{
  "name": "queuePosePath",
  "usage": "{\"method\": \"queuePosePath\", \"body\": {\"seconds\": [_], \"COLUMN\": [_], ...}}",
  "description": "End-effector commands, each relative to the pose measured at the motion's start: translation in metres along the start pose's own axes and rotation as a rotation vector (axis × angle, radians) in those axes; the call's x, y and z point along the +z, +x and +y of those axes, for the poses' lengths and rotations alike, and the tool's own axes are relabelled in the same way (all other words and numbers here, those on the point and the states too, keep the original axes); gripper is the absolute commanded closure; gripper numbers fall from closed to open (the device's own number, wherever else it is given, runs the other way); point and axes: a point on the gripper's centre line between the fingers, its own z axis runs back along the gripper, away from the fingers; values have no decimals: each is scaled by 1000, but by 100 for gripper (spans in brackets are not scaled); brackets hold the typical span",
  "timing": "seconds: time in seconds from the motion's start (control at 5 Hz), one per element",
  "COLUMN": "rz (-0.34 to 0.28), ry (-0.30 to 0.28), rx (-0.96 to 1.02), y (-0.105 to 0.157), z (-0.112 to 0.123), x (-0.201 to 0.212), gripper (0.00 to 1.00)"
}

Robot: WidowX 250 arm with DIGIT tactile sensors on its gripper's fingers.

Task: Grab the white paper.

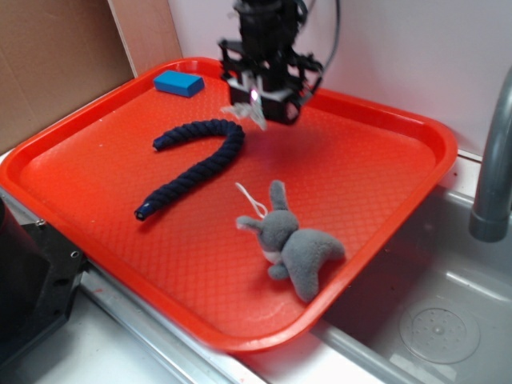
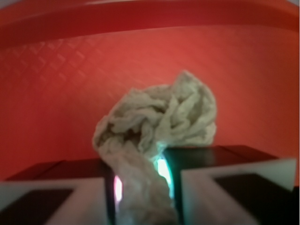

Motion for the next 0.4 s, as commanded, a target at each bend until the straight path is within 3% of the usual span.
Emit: {"method": "queuePosePath", "body": {"seconds": [0.0, 0.2], "rz": [-56, -90], "ry": [-28, -35], "rx": [71, 110], "y": [-45, -75], "z": [29, 40], "x": [76, 91], "gripper": [100, 100]}}
